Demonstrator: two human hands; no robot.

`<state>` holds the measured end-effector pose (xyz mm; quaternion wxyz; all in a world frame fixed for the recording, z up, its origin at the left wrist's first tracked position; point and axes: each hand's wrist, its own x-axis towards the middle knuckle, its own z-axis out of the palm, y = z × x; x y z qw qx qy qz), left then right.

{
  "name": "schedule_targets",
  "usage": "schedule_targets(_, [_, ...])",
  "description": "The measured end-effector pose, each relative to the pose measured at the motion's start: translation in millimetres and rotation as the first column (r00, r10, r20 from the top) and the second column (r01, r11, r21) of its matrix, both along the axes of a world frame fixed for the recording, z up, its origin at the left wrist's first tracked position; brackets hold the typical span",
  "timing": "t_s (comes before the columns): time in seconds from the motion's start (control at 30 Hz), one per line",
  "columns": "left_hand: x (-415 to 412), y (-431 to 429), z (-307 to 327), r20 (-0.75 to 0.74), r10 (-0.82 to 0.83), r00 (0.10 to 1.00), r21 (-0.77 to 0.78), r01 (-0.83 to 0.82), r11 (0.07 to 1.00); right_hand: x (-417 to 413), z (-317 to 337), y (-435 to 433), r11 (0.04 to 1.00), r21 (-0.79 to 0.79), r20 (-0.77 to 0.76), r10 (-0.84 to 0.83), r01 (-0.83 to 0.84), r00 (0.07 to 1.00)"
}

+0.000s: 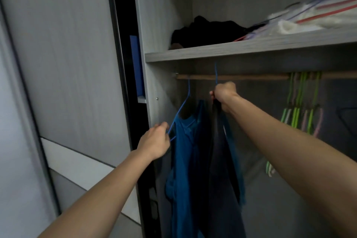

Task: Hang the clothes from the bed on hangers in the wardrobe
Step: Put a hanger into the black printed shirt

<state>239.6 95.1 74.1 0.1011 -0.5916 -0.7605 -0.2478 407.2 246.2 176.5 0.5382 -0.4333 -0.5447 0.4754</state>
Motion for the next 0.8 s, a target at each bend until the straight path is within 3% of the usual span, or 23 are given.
schedule_targets(0.2, [-32.7, 34.5, 9.6, 0.010, -0.101, 0.995, -0.069, 0.102, 0.992, -50.7, -29.8, 39.6, 0.999, 0.000, 0.175, -0.051, 0.052, 0.983])
schedule_targets(0.43, [-51.3, 55.1, 21.5, -0.045, -0.215, 0.976, 0.030, 0.216, 0.976, -99.4, -73.8, 49.6, 1.000, 0.007, 0.083, 0.028, -0.029, 0.996])
schedule_targets(0.57, [-37.7, 76.1, 28.5, -0.134, -0.279, 0.951, 0.162, 0.299, 0.940, -62.3, -70.8, 49.8, 0.993, 0.092, 0.320, -0.103, 0.077, 0.942])
schedule_targets(0.67, [-10.8, 90.7, 32.0, -0.209, -0.369, 0.906, 0.191, 0.408, 0.893, -12.9, -59.3, 41.0, 0.935, 0.270, 0.527, -0.343, 0.230, 0.777])
schedule_targets(0.8, [36.9, 103.0, 31.1, -0.280, -0.517, 0.809, 0.137, 0.567, 0.812, 55.1, -38.9, 12.5, 0.772, 0.525, 0.709, -0.630, 0.359, 0.318])
